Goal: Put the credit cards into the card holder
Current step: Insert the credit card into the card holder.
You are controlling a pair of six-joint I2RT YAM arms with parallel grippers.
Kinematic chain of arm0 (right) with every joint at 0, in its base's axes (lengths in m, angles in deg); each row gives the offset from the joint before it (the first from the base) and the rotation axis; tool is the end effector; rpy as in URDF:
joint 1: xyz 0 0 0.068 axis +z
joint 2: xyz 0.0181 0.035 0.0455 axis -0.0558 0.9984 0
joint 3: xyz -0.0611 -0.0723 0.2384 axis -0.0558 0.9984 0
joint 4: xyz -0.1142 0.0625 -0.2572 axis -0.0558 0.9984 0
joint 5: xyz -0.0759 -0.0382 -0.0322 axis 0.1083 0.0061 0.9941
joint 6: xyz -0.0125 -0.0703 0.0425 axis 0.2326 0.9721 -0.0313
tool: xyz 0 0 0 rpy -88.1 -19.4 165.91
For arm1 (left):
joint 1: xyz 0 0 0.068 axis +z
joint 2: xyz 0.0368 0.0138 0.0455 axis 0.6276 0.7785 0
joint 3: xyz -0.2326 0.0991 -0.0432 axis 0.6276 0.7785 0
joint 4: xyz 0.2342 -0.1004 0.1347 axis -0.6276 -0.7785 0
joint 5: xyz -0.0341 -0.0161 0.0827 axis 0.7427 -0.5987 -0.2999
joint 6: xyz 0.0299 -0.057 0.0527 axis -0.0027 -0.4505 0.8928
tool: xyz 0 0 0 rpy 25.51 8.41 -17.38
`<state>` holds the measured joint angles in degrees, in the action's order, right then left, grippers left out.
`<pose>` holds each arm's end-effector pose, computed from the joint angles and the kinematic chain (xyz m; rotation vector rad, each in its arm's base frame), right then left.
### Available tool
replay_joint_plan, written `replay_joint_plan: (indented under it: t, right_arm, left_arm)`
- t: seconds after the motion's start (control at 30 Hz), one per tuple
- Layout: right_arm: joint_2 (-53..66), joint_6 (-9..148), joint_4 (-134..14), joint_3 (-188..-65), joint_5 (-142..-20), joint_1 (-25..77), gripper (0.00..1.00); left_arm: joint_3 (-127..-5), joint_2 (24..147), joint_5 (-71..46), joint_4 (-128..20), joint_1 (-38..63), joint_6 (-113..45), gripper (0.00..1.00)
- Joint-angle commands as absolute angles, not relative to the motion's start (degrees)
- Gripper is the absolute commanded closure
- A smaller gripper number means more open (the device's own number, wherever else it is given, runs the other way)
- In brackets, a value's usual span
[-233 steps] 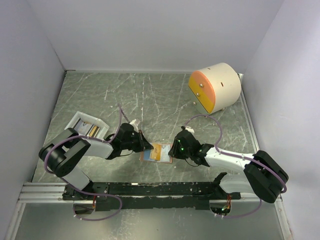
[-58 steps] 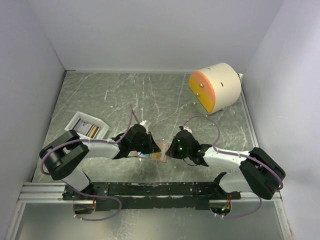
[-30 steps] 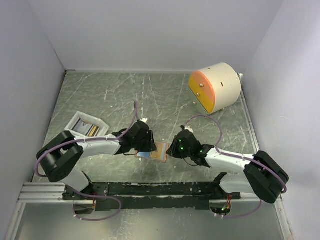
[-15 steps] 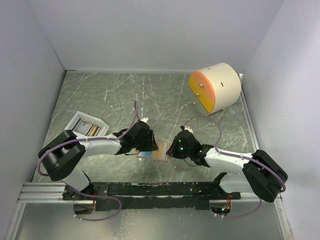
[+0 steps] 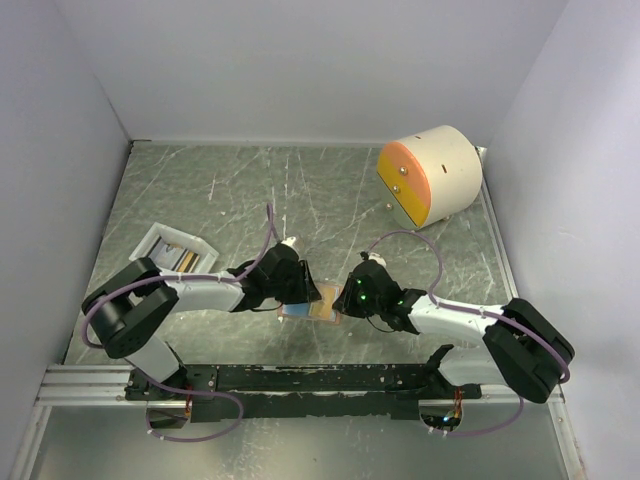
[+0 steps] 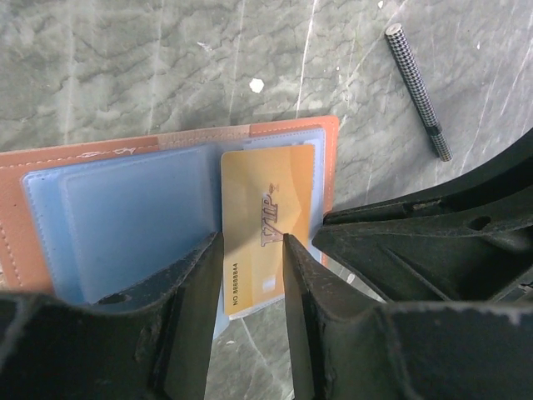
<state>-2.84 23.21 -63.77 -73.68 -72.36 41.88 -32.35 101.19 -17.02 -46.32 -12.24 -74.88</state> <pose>0.1911 0.1901 0.0756 0.1898 2.5160 0.7603 0.2140 -0.2729 0.0812 0.0134 2.5224 -0.9169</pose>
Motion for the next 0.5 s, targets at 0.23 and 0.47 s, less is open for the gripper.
replay_joint_plan:
  t: [0.23,0.47]
  right_arm:
    - [-1.88,23.64,-65.16,-73.09,-71.2,41.74,0.83]
    - [-2.54,24.23,-63.94,-73.65,-70.27,41.76,0.83]
  left_arm:
    - [-31.4,103.92,-12.57,-39.12,-12.84,-77.95,0.56]
    - [-29.9,103.79,-11.2,-34.59,-13.04,-80.18,0.57]
